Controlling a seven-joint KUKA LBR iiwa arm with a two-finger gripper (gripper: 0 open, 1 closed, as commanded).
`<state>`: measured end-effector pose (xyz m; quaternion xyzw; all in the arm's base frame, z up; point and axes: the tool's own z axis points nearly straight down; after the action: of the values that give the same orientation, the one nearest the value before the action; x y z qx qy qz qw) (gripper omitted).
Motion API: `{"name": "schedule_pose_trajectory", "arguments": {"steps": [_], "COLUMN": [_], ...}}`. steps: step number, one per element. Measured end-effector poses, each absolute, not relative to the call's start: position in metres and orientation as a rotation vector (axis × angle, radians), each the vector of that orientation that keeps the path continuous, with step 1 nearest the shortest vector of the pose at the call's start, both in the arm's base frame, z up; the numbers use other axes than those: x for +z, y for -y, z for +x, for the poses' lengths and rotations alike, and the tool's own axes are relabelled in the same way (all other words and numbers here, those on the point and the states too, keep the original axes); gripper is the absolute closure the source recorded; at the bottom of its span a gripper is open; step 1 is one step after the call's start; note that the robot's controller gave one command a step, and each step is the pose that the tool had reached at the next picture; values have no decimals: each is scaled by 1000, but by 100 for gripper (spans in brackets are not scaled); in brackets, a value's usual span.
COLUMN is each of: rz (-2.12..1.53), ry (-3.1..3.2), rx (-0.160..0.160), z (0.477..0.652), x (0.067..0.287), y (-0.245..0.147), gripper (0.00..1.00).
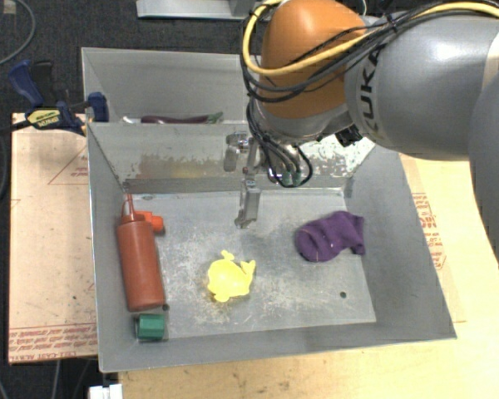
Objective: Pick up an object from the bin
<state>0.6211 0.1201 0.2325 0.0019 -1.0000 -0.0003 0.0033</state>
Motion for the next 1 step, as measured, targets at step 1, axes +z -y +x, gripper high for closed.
{"name": "schedule_pose_trajectory", "arguments": {"steps": [1], "rz": [3], "ry": [3143], "rx": [-3], "z": [622], "x": [238], "y": [-120], "gripper": [0]}}
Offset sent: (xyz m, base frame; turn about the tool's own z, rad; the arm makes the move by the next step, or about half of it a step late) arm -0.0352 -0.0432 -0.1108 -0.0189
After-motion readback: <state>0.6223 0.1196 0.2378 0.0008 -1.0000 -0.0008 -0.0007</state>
